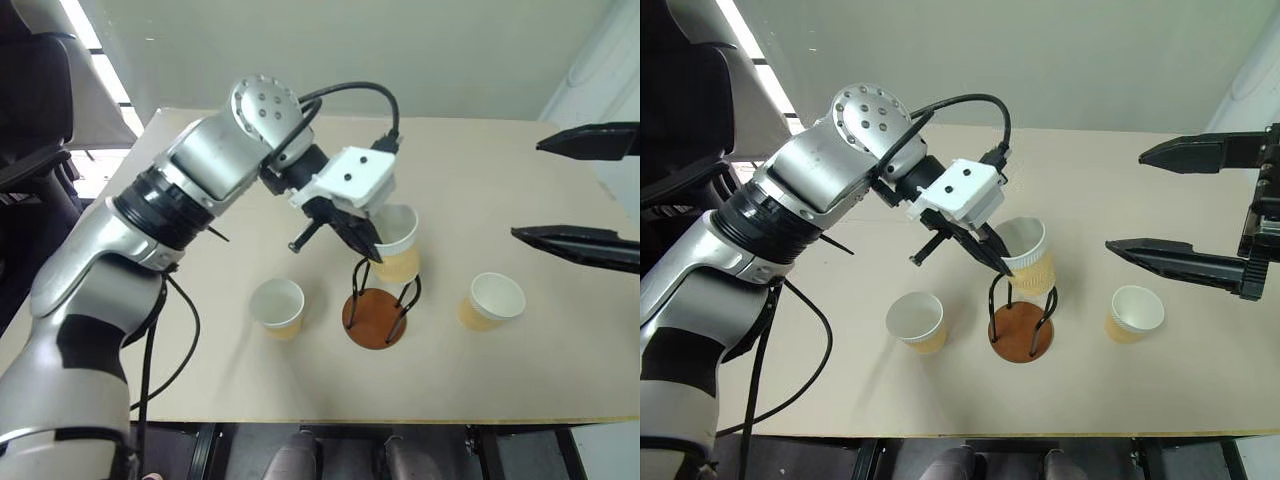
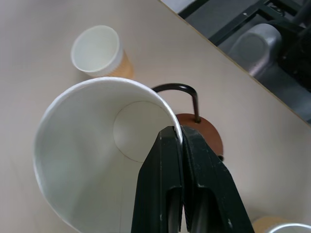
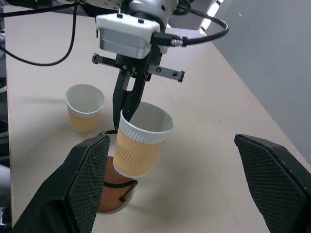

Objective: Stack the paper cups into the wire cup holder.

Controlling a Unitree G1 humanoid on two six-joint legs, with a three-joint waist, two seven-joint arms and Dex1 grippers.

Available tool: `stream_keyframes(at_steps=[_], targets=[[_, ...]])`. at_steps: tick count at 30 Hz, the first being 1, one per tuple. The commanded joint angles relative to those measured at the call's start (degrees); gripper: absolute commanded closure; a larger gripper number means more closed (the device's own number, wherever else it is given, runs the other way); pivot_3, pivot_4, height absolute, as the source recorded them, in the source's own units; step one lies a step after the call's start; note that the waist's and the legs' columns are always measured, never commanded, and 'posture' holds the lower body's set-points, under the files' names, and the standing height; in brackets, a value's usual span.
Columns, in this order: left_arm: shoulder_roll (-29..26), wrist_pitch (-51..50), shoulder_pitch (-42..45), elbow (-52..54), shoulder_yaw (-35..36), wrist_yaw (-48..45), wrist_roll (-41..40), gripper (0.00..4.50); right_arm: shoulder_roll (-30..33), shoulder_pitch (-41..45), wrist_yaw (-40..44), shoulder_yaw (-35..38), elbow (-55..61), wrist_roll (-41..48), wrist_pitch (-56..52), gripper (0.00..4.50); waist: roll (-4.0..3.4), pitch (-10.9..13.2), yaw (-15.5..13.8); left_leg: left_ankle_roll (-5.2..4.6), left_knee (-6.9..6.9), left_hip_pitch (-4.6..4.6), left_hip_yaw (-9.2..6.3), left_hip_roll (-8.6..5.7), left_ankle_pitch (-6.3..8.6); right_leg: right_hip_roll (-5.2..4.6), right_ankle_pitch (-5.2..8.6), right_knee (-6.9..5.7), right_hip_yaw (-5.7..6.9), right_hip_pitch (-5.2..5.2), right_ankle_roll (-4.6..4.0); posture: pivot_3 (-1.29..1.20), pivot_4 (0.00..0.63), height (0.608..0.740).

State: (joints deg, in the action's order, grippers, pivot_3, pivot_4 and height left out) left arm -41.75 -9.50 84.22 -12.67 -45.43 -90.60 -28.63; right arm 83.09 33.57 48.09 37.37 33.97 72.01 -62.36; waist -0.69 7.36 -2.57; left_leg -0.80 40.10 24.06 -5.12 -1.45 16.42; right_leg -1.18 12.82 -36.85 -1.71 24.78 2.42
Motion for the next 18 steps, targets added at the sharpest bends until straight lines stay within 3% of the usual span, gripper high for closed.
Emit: stream_keyframes(at_steps=[1,18], targets=[[-0.86,1.26,1.34,2.34,-0.68,-1.9,-1.6,4.45,1.84,1.03,-1.37,1.74,-0.8,1.55,0.41,0.29,0.0,0.0,-0.08,0.0,0.0,0.0,0.0,0.0,0.0,0.0,0.0,0.0,0.0,0.0,0.01,0.0,0.15,0.74],[-1.71,2.72,0.83,4.15,-4.56,-1.9,-2.35,4.45,1.83,-6.05,0.79,7.1,0.84,0.14,-4.57,0.29,0.0,0.0,-0.22,-0.03,0.01,0.0,0.01,0.0,0.01,0.0,0.01,-0.01,0.0,0.0,0.02,0.0,0.15,0.74]])
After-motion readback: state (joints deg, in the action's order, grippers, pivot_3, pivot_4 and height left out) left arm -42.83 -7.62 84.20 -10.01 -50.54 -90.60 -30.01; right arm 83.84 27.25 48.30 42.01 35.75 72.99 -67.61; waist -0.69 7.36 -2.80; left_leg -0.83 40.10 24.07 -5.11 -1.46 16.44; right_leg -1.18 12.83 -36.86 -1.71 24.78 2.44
